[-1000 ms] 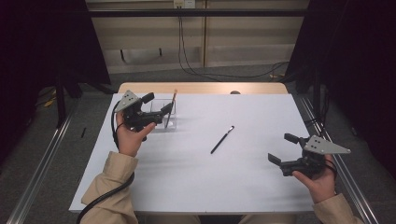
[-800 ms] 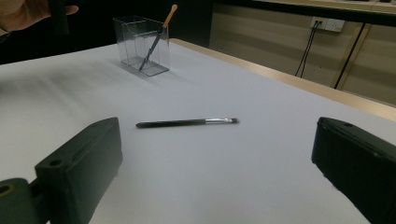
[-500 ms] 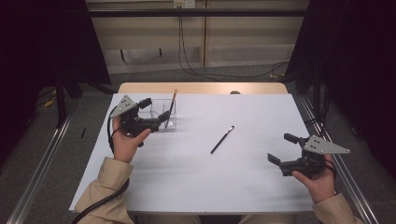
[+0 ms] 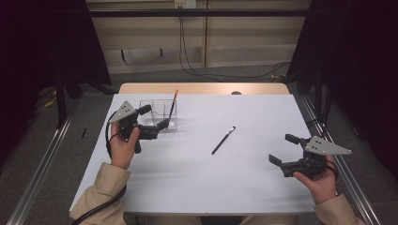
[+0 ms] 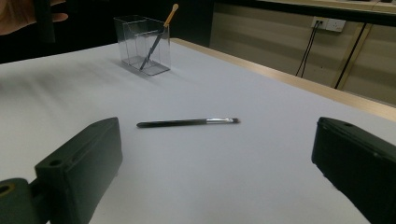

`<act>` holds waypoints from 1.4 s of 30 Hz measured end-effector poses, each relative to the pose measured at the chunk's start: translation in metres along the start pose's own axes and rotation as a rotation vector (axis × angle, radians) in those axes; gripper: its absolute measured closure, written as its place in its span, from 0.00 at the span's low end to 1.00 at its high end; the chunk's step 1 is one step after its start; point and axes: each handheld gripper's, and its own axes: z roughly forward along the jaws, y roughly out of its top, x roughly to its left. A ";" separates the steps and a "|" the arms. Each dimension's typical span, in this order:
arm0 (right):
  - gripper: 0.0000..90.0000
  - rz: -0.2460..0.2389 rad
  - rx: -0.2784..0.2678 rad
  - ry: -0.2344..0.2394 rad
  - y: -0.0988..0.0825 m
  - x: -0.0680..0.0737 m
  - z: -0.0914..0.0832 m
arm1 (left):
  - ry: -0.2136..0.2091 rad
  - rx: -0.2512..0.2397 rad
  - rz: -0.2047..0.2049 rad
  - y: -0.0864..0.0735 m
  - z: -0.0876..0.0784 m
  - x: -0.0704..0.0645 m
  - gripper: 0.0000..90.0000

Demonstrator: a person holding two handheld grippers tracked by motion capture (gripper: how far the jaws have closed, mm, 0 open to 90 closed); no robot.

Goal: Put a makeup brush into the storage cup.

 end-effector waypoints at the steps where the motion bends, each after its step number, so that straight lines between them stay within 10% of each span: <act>1: 0.01 0.000 0.000 -0.001 0.000 0.000 0.000 | -0.004 -0.003 0.000 -0.001 -0.001 0.000 0.00; 42: 0.01 0.005 0.006 0.004 -0.001 0.001 0.003 | 0.024 0.022 0.090 -0.017 -0.060 0.004 0.00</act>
